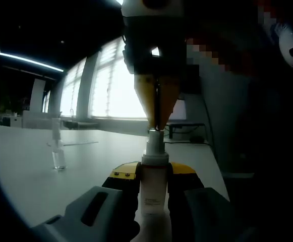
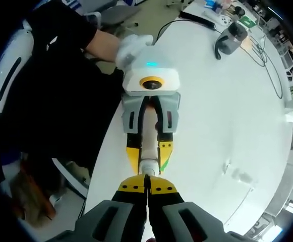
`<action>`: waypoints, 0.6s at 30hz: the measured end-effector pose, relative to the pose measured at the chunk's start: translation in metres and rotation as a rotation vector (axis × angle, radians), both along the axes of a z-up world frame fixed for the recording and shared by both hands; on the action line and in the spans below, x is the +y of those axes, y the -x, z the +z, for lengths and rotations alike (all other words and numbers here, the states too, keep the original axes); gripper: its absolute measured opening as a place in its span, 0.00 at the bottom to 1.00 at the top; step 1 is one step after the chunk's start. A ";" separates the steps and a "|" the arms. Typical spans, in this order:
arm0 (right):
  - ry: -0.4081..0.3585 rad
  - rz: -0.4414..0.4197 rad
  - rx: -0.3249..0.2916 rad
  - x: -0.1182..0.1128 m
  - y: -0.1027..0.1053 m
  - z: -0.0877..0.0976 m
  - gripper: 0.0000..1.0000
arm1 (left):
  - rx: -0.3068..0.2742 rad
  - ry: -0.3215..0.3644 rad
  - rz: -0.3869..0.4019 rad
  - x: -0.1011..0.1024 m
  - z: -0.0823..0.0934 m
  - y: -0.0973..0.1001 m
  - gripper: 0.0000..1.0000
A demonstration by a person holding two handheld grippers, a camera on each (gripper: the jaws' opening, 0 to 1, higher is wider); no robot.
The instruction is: Clamp pump bottle remove cover press pump head put on cover
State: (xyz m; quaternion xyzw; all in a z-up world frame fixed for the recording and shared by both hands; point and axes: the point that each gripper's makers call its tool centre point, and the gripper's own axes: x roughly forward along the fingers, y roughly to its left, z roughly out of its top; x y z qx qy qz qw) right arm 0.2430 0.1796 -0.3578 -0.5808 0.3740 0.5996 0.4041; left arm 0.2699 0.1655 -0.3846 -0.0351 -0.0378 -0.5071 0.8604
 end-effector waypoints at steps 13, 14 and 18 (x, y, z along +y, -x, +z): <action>0.002 -0.003 0.001 0.000 0.000 0.000 0.00 | 0.000 0.000 0.000 0.000 0.000 0.000 0.12; 0.002 -0.004 0.001 0.000 0.000 0.000 0.00 | 0.000 0.000 0.000 0.000 0.000 0.000 0.12; 0.001 -0.005 0.002 0.000 0.000 0.000 0.00 | 0.000 0.000 0.000 0.000 0.000 0.001 0.12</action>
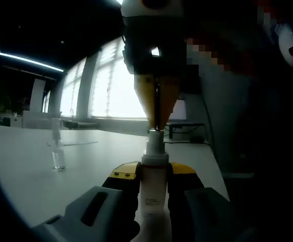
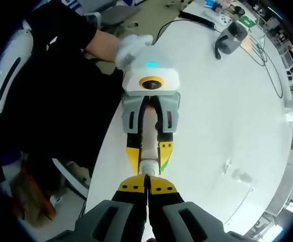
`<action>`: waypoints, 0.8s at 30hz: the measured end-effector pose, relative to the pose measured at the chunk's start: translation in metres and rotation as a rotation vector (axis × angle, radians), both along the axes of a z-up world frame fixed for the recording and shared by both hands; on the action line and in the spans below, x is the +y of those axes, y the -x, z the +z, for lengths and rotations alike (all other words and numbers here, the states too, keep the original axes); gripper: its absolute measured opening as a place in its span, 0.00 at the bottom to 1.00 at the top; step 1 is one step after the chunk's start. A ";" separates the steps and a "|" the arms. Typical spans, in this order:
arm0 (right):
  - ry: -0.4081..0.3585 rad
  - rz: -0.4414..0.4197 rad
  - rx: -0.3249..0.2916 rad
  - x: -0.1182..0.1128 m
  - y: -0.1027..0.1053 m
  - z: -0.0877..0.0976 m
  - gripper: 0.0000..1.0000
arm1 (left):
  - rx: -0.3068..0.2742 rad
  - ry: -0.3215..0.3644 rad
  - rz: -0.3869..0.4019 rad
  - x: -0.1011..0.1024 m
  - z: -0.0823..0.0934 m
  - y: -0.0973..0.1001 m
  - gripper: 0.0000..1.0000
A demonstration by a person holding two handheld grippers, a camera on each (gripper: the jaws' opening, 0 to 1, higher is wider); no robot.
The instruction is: Clamp pump bottle remove cover press pump head put on cover
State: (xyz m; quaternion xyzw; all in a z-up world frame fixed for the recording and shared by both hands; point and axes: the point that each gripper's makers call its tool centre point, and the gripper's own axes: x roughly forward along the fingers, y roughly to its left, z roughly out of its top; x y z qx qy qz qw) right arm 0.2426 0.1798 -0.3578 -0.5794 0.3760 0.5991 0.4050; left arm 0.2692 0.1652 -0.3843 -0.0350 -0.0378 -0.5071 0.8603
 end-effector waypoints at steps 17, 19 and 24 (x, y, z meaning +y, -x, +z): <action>0.001 0.007 0.001 0.000 0.000 0.000 0.00 | 0.001 0.000 0.000 0.000 0.000 0.000 0.12; 0.000 0.005 0.001 0.000 0.000 0.000 0.00 | 0.001 0.000 0.000 0.000 0.000 0.000 0.12; 0.000 0.006 0.000 0.000 0.000 0.000 0.00 | 0.001 0.000 0.000 0.000 0.000 0.000 0.12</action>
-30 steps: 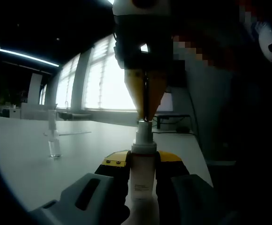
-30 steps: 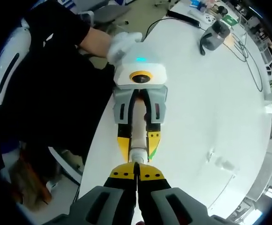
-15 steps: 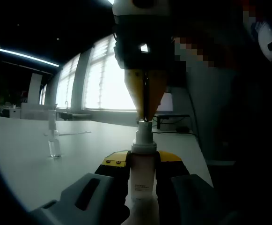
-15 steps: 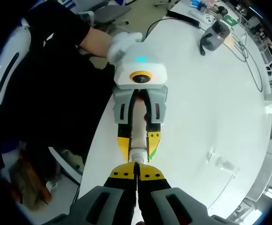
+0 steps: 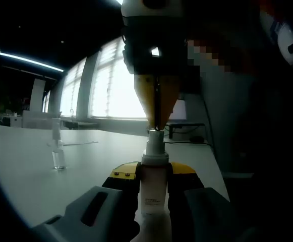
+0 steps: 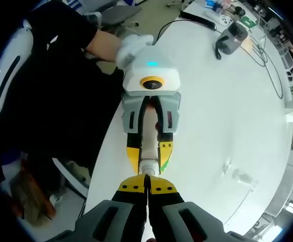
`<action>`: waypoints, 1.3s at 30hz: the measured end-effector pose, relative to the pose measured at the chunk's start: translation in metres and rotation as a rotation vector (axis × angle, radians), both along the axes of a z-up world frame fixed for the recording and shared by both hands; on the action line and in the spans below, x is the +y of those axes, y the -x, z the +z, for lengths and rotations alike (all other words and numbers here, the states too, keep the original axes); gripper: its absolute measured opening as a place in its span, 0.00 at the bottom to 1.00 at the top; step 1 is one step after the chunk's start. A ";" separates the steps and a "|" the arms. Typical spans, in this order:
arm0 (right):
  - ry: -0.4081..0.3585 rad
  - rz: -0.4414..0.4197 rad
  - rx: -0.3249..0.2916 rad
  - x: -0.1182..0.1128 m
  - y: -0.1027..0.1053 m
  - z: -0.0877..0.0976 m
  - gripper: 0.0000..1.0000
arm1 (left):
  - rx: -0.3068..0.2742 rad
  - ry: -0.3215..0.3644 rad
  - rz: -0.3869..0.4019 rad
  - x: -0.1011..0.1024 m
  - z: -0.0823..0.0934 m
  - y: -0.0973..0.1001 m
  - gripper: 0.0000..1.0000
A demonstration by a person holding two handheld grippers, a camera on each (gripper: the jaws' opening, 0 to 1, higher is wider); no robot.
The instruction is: Clamp pump bottle remove cover press pump head put on cover
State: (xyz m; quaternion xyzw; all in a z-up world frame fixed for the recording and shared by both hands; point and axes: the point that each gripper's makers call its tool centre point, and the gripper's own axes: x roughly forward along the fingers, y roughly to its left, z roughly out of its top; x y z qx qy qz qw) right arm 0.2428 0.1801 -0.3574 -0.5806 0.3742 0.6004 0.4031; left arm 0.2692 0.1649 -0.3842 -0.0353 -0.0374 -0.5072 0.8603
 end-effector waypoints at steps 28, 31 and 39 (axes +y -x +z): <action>-0.032 -0.039 0.021 0.000 -0.001 -0.005 0.00 | -0.001 0.000 0.001 0.000 0.000 -0.001 0.12; -0.016 -0.015 0.007 0.000 0.000 -0.005 0.00 | -0.002 -0.001 0.002 0.000 0.000 -0.001 0.12; -0.008 0.004 -0.013 0.000 0.000 0.001 0.00 | -0.001 0.000 0.002 0.001 -0.001 -0.001 0.12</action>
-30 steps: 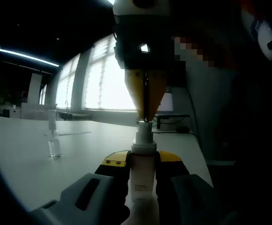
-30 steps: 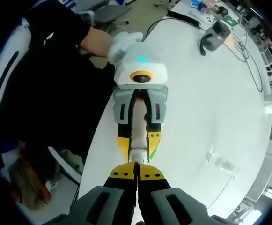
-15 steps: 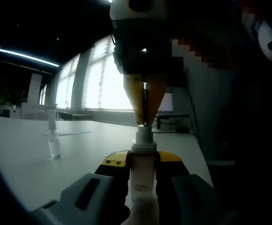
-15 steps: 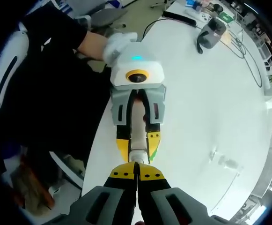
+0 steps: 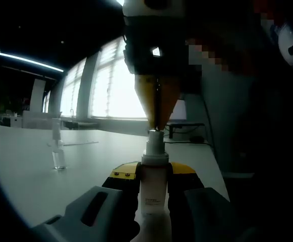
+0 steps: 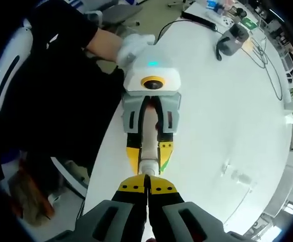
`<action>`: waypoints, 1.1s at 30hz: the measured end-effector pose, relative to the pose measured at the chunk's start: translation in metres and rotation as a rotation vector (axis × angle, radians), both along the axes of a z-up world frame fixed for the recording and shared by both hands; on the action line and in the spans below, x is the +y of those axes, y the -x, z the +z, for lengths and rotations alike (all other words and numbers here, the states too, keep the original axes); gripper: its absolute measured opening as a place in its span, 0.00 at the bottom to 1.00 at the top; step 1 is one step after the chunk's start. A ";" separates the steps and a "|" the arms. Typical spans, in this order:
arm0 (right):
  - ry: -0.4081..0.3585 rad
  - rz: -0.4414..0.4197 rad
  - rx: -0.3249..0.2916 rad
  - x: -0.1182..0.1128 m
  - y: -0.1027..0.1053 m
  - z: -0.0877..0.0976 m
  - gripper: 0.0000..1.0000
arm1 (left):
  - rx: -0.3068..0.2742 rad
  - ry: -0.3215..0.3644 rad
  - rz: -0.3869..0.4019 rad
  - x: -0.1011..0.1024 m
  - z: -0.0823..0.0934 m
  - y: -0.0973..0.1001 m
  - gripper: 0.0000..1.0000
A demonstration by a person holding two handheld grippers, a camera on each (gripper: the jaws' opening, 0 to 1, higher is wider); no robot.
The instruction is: Clamp pump bottle remove cover press pump head put on cover
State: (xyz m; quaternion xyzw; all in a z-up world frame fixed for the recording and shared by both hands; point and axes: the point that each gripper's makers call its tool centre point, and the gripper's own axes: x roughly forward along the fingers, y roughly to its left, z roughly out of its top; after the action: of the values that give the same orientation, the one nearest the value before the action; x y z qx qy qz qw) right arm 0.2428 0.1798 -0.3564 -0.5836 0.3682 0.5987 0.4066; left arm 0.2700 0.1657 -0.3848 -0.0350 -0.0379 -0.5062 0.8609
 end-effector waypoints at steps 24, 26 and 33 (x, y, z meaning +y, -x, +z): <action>0.004 0.002 0.007 0.000 -0.001 0.000 0.00 | -0.001 -0.001 0.001 0.000 0.000 0.000 0.12; 0.004 0.003 0.007 0.000 -0.001 0.000 0.00 | -0.001 -0.001 0.001 0.000 0.001 0.000 0.12; 0.006 0.003 0.010 0.000 -0.001 0.000 0.00 | -0.001 -0.001 0.000 0.000 0.000 0.000 0.12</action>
State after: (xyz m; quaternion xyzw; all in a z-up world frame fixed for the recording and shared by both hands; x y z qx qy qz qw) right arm 0.2434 0.1797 -0.3569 -0.5824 0.3711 0.6010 0.4024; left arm 0.2697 0.1655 -0.3843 -0.0343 -0.0382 -0.5061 0.8610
